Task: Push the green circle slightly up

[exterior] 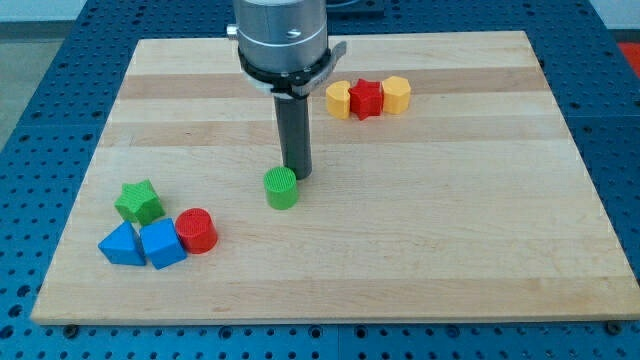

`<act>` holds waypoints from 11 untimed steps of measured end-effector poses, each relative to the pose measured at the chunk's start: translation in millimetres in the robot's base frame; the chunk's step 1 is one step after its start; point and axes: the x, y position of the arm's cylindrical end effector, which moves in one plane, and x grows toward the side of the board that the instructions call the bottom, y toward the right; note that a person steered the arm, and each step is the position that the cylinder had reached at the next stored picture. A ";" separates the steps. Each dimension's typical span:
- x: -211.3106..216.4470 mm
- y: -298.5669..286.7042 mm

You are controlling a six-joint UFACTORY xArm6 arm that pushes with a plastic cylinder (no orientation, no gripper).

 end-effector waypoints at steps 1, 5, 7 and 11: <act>11.9 0.9; 66.0 9.0; 63.6 -10.8; 44.5 -71.0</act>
